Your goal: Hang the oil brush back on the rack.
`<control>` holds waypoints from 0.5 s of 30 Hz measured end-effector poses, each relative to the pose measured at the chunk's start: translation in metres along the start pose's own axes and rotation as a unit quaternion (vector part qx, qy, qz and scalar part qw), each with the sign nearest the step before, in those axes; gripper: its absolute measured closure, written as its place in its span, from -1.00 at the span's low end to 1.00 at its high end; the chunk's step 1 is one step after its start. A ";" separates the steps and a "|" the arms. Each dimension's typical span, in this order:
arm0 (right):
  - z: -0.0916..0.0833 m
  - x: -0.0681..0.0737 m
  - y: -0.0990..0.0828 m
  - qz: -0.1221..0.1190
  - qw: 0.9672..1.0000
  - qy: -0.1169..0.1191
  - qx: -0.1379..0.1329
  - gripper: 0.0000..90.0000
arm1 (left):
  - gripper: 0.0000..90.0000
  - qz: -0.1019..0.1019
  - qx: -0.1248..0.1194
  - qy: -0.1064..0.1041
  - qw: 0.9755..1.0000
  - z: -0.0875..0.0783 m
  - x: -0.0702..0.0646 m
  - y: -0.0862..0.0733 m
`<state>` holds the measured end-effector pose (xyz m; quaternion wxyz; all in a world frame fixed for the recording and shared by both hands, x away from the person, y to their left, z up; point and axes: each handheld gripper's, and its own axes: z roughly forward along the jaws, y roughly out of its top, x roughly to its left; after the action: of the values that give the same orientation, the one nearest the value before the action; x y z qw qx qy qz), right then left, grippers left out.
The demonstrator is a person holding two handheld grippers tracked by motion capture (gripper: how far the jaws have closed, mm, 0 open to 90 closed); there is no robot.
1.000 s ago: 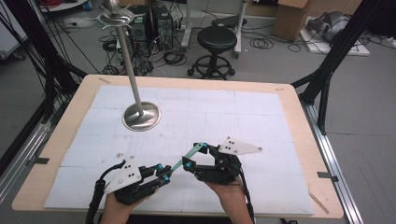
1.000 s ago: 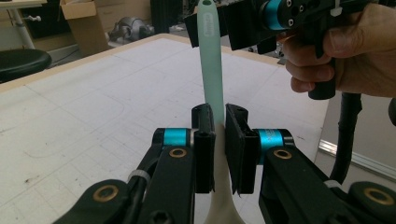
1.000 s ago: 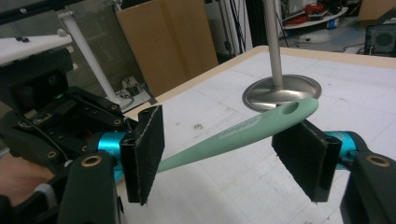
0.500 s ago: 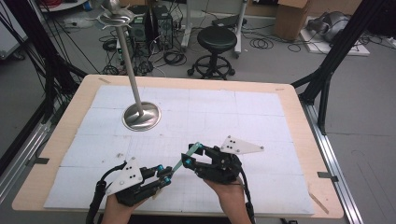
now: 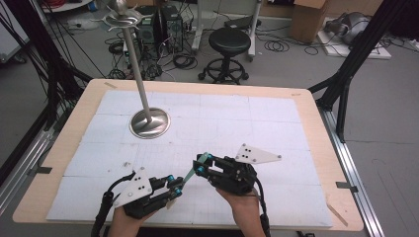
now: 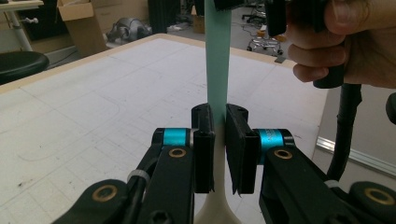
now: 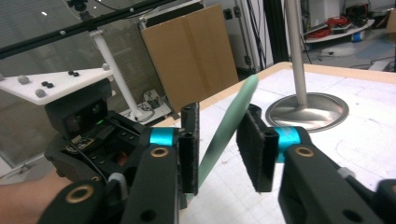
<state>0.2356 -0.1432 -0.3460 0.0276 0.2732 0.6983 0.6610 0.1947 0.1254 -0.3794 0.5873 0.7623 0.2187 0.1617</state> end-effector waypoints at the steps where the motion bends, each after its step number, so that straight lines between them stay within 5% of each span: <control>1: 0.000 0.000 0.000 0.000 1.000 0.001 0.001 0.61 | 0.81 0.000 0.000 0.000 1.000 0.000 0.000 0.000; 15: 0.001 0.006 0.002 0.001 1.000 0.024 0.004 0.79 | 0.80 0.000 0.003 -0.021 1.000 0.003 0.002 -0.002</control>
<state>0.2321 -0.1398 -0.3423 0.0093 0.2583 0.7012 0.6644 0.1972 0.1245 -0.3818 0.5895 0.7674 0.2065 0.1451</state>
